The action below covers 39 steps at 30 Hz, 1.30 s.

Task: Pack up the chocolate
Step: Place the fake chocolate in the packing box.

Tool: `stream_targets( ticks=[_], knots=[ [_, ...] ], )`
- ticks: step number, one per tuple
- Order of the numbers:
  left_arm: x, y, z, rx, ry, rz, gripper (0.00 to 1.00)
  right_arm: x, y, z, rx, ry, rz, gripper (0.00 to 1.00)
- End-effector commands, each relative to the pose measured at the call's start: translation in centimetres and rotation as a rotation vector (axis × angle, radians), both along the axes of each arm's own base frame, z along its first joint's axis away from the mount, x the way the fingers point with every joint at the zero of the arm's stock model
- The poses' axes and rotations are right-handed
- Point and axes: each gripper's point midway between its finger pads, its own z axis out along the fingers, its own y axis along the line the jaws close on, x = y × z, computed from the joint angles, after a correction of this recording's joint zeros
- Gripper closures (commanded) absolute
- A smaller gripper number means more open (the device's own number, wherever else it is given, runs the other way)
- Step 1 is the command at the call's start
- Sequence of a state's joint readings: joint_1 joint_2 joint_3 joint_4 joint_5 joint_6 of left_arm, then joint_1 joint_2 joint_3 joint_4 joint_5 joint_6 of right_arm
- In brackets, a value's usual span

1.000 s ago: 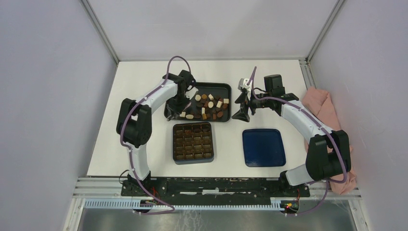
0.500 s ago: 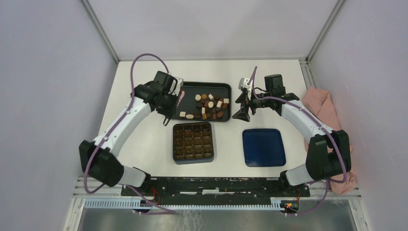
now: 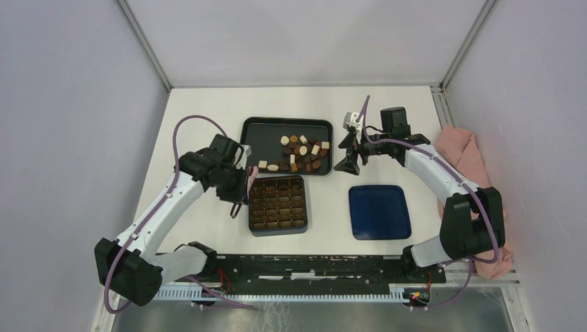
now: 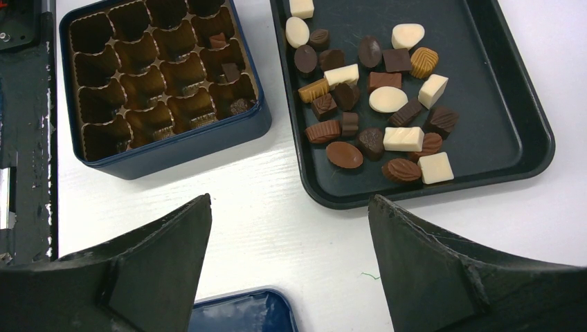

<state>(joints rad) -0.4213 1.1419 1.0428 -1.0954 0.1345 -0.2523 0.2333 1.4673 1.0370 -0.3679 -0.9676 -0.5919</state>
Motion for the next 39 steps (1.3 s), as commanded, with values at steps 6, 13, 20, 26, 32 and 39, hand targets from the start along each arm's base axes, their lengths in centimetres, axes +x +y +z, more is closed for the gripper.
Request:
stream_targets(
  ticks=[6,13,20,26,32,39],
  knots=[
    [-2.2,-0.9,-2.1,-0.055,0.115,0.036,0.98,0.4,0.4,1.1,0.032,-0.037,0.020,0.11],
    [-1.7,-0.9,-3.5,-0.023,0.140,0.026,0.91,0.4,0.3,1.1,0.031,-0.038,0.018,0.11],
    [-2.1,-0.9,-4.5,-0.012,0.165,0.014,0.81,0.5,0.3,1.0,0.028,-0.036,0.017,0.11],
    [-1.9,-0.8,-5.0,0.001,0.163,0.016,0.69,0.5,0.3,1.0,0.029,-0.037,0.018,0.11],
    [-1.6,-0.6,-5.1,0.021,0.154,0.014,0.62,0.5,0.3,1.1,0.028,-0.039,0.018,0.11],
    [-1.3,-0.5,-4.7,0.029,0.139,0.015,0.63,0.4,0.3,1.1,0.028,-0.036,0.018,0.10]
  ],
)
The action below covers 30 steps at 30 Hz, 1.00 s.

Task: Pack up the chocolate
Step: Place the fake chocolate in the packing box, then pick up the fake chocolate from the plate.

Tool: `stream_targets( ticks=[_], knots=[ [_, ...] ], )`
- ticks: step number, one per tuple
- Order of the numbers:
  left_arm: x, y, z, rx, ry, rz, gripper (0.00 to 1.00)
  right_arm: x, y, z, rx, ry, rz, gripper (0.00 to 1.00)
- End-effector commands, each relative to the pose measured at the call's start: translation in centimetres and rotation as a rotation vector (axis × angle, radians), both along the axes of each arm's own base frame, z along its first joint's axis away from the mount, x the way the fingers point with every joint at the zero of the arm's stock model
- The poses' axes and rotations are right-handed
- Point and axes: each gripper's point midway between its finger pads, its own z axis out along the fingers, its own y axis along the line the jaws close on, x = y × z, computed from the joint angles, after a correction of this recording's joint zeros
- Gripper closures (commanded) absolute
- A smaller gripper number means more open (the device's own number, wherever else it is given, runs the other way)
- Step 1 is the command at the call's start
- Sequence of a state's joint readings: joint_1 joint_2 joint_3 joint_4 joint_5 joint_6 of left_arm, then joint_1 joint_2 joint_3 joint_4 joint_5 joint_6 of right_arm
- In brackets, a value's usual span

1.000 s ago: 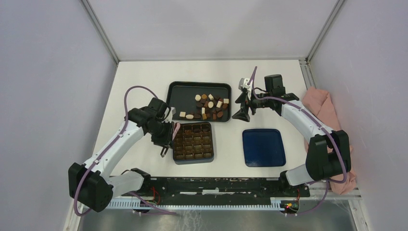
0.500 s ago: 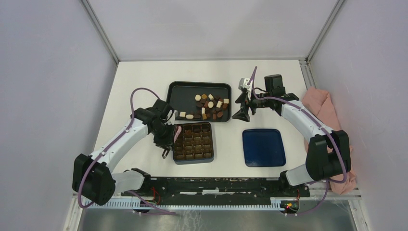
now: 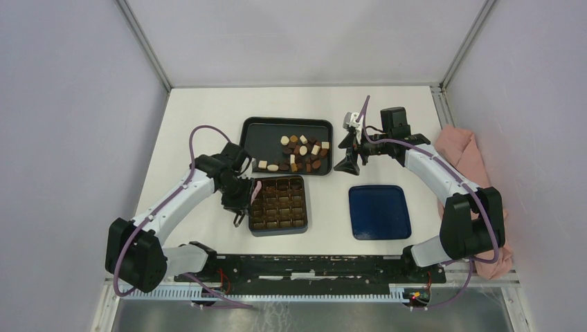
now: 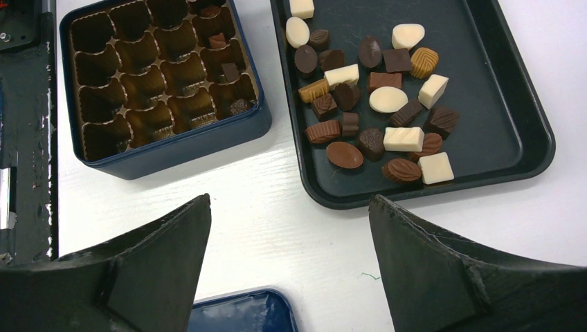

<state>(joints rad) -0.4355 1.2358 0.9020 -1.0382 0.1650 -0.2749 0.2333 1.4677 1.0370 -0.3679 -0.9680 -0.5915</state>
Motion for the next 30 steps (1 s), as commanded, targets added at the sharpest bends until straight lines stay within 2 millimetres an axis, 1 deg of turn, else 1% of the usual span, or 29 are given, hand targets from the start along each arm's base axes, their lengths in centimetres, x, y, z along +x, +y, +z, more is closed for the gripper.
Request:
stream_targets(
  ticks=[1,4,8,11,14,16,19,23,25,30],
  knots=[
    [1.1,-0.7,1.2,-0.022,-0.051,0.017,0.65,0.5,0.3,1.1,0.028,-0.039,0.018,0.10],
    [1.7,-1.7,3.0,-0.085,-0.095,0.011,0.72,0.4,0.3,1.1,0.028,-0.038,0.021,0.10],
    [2.6,-3.2,5.4,-0.178,-0.157,-0.005,0.74,0.3,0.4,1.0,0.031,-0.037,0.026,0.10],
    [3.5,-4.0,6.3,-0.215,-0.196,-0.021,0.74,0.3,0.4,1.0,0.033,-0.037,0.029,0.10],
    [5.2,-4.6,6.2,-0.219,-0.226,-0.031,0.74,0.3,0.4,1.1,0.034,-0.040,0.029,0.10],
    [6.6,-5.6,6.1,-0.244,-0.245,-0.050,0.74,0.3,0.4,1.1,0.033,-0.041,0.028,0.10],
    [9.2,-6.5,6.4,-0.234,-0.266,-0.089,0.74,0.4,0.3,1.2,0.027,-0.050,0.025,0.10],
    [13.0,-6.6,6.7,-0.145,-0.285,-0.152,0.73,0.4,0.2,1.3,0.024,-0.055,0.024,0.10],
    [14.4,-6.3,6.1,-0.086,-0.261,-0.166,0.72,0.5,0.2,1.2,0.018,-0.060,0.022,0.10],
    [17.0,-6.5,3.7,-0.010,-0.184,-0.199,0.69,0.4,0.1,1.2,0.014,-0.061,0.022,0.10]
  ],
)
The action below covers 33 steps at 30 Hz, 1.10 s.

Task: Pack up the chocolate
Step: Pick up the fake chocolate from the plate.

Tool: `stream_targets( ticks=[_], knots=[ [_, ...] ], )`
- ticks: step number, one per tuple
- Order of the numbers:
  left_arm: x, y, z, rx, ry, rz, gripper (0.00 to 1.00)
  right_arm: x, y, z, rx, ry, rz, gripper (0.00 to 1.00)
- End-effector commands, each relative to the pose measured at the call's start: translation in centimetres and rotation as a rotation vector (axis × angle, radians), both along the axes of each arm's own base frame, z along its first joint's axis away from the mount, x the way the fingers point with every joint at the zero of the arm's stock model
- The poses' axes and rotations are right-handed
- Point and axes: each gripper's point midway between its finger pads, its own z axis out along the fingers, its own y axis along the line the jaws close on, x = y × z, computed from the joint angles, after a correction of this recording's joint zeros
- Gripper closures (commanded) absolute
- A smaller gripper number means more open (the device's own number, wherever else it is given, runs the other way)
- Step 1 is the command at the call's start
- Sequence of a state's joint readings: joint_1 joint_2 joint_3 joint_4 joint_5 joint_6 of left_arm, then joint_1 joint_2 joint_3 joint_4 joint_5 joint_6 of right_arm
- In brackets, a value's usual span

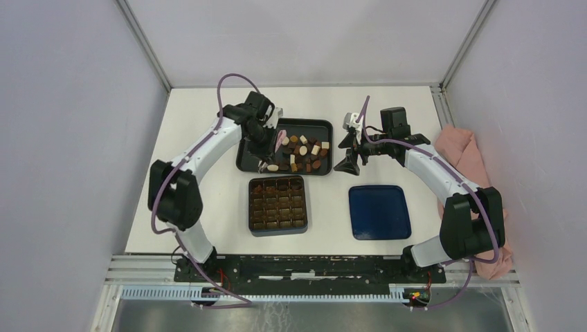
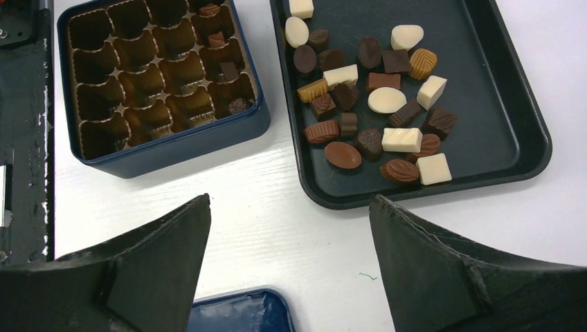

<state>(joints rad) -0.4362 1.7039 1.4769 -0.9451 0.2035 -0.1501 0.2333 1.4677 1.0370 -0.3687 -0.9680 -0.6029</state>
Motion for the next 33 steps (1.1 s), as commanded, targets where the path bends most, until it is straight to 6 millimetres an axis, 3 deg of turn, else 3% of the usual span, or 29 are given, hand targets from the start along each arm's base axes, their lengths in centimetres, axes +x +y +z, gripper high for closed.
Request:
stream_targets(
  ticks=[1,8,12,17,33],
  knots=[
    [2.1,1.1,-1.4,0.120,0.016,-0.056,0.69,0.4,0.2,1.2,0.016,-0.052,0.019,0.10],
    [5.5,0.7,-2.5,0.180,0.019,-0.079,0.65,0.5,0.2,1.3,0.017,-0.053,0.019,0.10],
    [6.1,0.5,-3.9,0.196,0.062,-0.113,0.64,0.4,0.1,1.3,0.014,-0.056,0.020,0.10],
    [6.1,1.0,-5.3,0.235,0.106,-0.123,0.63,0.5,0.1,1.2,0.011,-0.056,0.018,0.10],
    [6.0,1.8,-6.5,0.282,0.130,-0.119,0.56,0.5,0.1,1.1,0.010,-0.054,0.019,0.10]
  ],
)
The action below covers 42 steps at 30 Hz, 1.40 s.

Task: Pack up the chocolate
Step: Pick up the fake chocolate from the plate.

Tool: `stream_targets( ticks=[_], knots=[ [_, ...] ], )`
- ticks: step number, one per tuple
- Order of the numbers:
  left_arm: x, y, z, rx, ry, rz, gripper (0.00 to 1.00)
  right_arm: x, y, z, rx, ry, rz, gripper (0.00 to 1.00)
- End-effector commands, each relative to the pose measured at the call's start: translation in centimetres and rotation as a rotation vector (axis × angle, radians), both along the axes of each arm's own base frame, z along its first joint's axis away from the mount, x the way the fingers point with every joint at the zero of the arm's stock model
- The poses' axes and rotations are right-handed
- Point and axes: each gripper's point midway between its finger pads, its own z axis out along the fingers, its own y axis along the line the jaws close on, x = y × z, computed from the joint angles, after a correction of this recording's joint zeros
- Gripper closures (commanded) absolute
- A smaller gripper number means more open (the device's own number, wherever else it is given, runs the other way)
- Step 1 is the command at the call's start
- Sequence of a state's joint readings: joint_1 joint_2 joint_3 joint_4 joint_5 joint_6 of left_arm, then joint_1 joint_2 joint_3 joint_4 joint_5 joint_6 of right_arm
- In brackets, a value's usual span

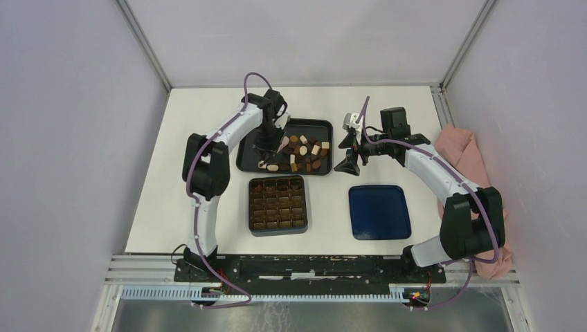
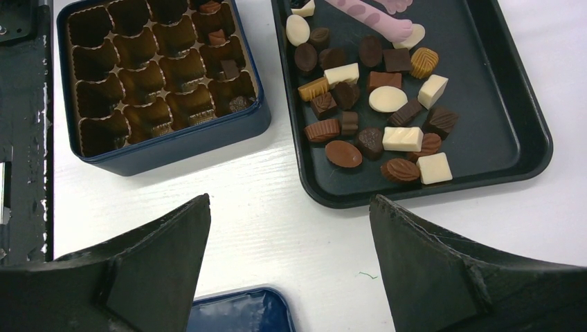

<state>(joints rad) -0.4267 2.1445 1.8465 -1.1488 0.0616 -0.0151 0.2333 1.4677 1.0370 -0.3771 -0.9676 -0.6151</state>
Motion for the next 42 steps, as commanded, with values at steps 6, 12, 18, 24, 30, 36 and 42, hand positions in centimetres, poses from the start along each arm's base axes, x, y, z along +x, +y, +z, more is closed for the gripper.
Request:
stream_targets(
  ticks=[6,12,18,24,30,36,42],
  knots=[
    [1.1,0.3,-0.1,0.011,-0.015,-0.040,0.55,0.6,0.1,1.3,0.015,-0.055,0.014,0.09],
    [1.8,-0.3,-0.4,-0.003,-0.015,-0.044,0.55,0.6,0.1,1.3,0.014,-0.054,0.014,0.10],
    [2.7,-0.4,-0.8,-0.013,-0.008,-0.035,0.56,0.6,0.1,1.4,0.014,-0.058,0.016,0.09],
    [3.2,-0.8,-1.0,-0.028,-0.003,-0.032,0.58,0.6,0.1,1.3,0.012,-0.058,0.016,0.09],
    [3.0,-1.1,-0.7,-0.054,0.006,-0.029,0.93,0.6,0.1,1.4,0.011,-0.060,0.016,0.09],
    [4.0,-1.2,2.3,-0.090,-0.088,0.003,0.98,0.6,0.1,1.3,0.011,-0.059,0.017,0.09],
    [4.2,-1.4,6.8,-0.161,-0.236,0.045,0.98,-0.5,0.4,2.6,0.047,-0.120,0.071,0.09]
  ],
)
